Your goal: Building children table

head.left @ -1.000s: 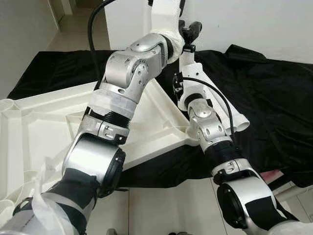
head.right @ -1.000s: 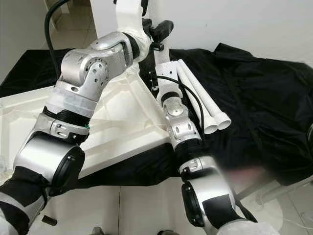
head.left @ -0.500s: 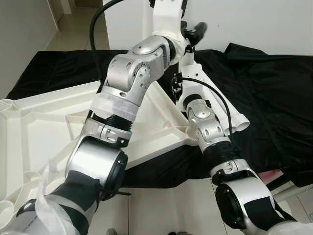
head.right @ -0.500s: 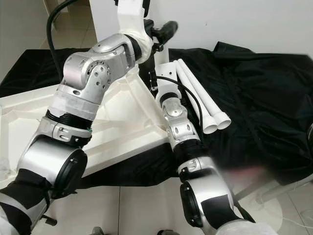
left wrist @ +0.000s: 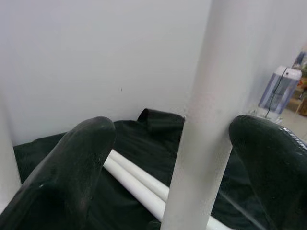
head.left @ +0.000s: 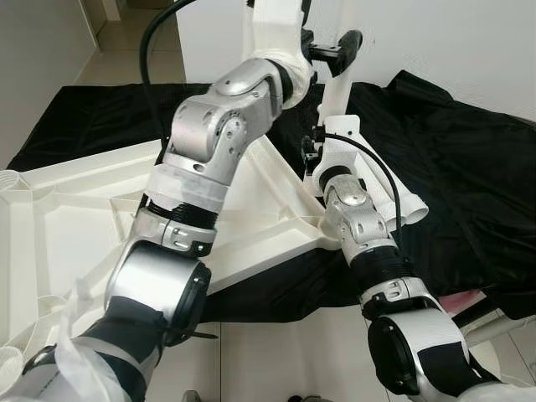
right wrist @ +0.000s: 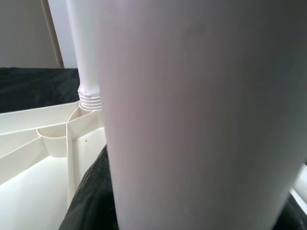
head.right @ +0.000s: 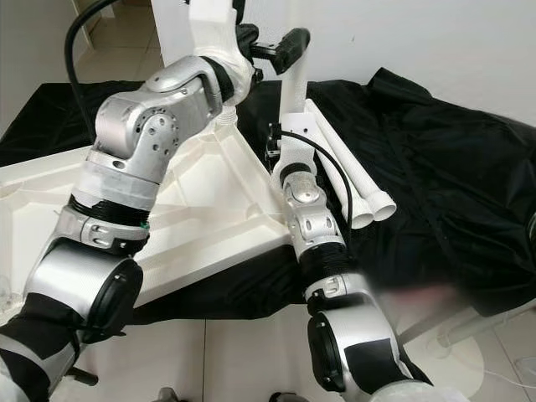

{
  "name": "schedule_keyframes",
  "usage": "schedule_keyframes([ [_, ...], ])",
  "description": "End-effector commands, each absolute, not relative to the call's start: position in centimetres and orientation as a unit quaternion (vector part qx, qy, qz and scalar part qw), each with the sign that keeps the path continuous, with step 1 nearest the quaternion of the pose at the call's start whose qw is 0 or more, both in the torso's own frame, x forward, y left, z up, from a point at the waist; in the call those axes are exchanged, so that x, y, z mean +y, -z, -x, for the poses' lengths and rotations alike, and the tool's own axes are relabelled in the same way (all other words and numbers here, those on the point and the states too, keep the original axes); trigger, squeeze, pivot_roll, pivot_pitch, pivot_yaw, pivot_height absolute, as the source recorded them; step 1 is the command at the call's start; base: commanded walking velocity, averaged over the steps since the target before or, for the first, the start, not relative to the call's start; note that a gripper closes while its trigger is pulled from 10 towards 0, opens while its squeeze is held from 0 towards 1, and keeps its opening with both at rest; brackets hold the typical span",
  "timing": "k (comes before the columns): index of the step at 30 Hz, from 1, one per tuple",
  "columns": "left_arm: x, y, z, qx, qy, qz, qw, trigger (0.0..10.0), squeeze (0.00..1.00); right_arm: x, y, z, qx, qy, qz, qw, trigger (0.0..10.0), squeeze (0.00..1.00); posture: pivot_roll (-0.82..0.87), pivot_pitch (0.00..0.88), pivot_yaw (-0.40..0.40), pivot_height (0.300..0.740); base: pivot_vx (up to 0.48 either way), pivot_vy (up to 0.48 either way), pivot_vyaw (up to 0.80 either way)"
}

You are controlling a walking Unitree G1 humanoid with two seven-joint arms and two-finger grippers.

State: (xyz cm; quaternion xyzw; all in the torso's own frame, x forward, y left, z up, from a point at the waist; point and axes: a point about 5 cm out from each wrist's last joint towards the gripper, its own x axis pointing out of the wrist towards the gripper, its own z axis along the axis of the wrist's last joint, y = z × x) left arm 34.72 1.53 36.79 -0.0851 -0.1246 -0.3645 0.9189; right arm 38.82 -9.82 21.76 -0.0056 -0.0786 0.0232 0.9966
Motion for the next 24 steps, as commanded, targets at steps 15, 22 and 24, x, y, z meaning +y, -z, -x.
schedule_keyframes([
  [15, 7.9, -34.4, -36.3, -0.141, 0.304, 0.117, 0.935, 10.0, 0.0, -12.5, -22.3, -36.9, -0.131, -0.012, 0.006, 0.991, 10.0, 0.0, -0.08, 0.043, -0.027, 0.74, 0.0, 0.0, 0.0],
  [22, 9.1, -33.0, -36.3, -0.146, 0.283, 0.102, 0.943, 10.0, 0.0, -13.5, -22.0, -36.2, -0.129, -0.002, -0.02, 0.991, 10.0, 0.0, -0.08, 0.048, -0.032, 0.74, 0.0, 0.0, 0.0],
  [24, 9.3, -32.6, -36.4, -0.14, 0.279, 0.1, 0.945, 10.0, 0.0, -13.8, -22.0, -35.9, -0.13, -0.004, -0.026, 0.991, 10.0, 0.0, -0.08, 0.055, -0.032, 0.74, 0.0, 0.0, 0.0],
])
